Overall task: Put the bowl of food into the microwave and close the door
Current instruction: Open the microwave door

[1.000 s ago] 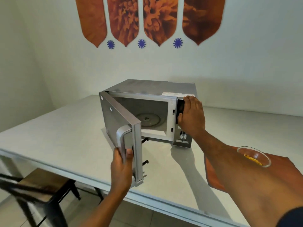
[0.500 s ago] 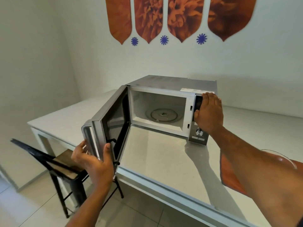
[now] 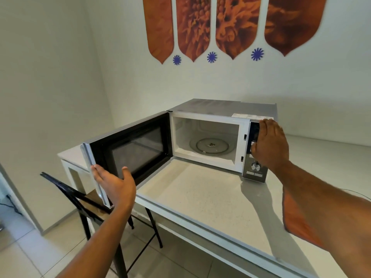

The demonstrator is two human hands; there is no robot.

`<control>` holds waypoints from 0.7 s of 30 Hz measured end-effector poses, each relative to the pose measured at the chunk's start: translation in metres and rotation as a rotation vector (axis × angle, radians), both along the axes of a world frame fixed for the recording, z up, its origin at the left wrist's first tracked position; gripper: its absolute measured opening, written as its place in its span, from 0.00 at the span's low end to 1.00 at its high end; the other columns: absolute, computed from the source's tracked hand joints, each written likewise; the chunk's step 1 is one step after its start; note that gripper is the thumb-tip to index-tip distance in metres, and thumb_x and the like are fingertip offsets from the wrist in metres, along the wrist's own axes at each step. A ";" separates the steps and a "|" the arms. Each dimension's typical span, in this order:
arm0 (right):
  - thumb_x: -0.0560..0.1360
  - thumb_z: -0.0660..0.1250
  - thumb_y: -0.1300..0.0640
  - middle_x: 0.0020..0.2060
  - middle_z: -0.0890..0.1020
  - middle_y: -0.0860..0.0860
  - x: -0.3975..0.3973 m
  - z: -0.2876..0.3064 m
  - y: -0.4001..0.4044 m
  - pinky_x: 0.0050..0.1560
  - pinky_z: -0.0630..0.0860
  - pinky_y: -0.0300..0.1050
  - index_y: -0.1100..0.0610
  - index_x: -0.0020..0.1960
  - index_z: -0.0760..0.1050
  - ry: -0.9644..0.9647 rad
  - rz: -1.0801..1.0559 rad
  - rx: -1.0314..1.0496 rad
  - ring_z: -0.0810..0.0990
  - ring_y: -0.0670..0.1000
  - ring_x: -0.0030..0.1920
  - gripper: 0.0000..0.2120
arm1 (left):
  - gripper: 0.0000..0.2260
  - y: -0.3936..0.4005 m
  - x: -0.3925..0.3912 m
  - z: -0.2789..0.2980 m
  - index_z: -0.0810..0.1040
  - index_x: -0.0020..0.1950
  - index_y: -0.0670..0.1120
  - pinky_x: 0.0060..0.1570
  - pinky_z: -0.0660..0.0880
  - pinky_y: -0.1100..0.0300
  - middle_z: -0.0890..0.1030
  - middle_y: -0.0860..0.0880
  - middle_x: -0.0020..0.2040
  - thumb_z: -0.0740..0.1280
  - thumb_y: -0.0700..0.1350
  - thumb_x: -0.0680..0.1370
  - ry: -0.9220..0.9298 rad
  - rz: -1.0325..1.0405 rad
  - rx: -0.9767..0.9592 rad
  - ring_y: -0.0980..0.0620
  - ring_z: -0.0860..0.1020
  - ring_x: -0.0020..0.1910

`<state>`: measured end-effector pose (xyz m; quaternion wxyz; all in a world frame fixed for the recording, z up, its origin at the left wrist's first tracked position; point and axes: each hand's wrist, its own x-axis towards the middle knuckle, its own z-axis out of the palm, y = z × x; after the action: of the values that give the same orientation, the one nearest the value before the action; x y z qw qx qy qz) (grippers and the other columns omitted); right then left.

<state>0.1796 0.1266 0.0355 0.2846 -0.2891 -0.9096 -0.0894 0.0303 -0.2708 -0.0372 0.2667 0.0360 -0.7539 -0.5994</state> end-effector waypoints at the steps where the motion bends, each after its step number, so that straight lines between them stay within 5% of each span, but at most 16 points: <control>1: 0.74 0.68 0.50 0.78 0.63 0.64 -0.001 0.000 0.000 0.80 0.59 0.60 0.65 0.80 0.55 0.003 0.000 -0.002 0.60 0.64 0.80 0.41 | 0.38 -0.001 -0.005 0.003 0.46 0.83 0.44 0.69 0.55 0.58 0.47 0.47 0.84 0.66 0.49 0.81 -0.019 0.000 0.010 0.46 0.54 0.81; 6: 0.76 0.65 0.48 0.80 0.60 0.63 -0.004 -0.003 0.002 0.81 0.57 0.60 0.64 0.81 0.52 0.001 -0.004 -0.003 0.57 0.63 0.81 0.41 | 0.48 0.005 -0.017 0.002 0.37 0.82 0.45 0.68 0.56 0.59 0.38 0.49 0.83 0.70 0.50 0.78 -0.050 -0.037 0.032 0.46 0.46 0.82; 10: 0.76 0.66 0.48 0.81 0.58 0.63 -0.008 -0.008 0.003 0.81 0.56 0.61 0.64 0.81 0.52 0.039 0.030 -0.025 0.54 0.63 0.82 0.42 | 0.52 0.010 -0.020 -0.002 0.29 0.79 0.48 0.75 0.59 0.47 0.34 0.48 0.82 0.72 0.48 0.77 -0.037 -0.026 0.031 0.46 0.40 0.81; 16: 0.75 0.70 0.48 0.83 0.53 0.58 0.002 -0.020 -0.003 0.82 0.53 0.59 0.61 0.83 0.48 0.173 0.078 -0.124 0.50 0.59 0.84 0.46 | 0.48 0.037 -0.001 -0.018 0.28 0.78 0.44 0.78 0.54 0.47 0.33 0.41 0.81 0.67 0.46 0.80 -0.166 0.023 0.336 0.42 0.42 0.81; 21: 0.77 0.67 0.50 0.81 0.62 0.59 0.042 -0.038 0.003 0.81 0.57 0.56 0.62 0.80 0.59 0.383 0.013 -0.230 0.58 0.59 0.82 0.37 | 0.41 0.108 0.034 -0.045 0.34 0.81 0.46 0.77 0.51 0.50 0.39 0.48 0.83 0.63 0.51 0.82 -0.256 -0.274 0.231 0.46 0.48 0.82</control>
<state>0.2220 0.1293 -0.0024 0.4180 -0.3255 -0.8450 0.0735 0.0639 -0.1624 -0.0819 0.0789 0.0395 -0.7058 -0.7028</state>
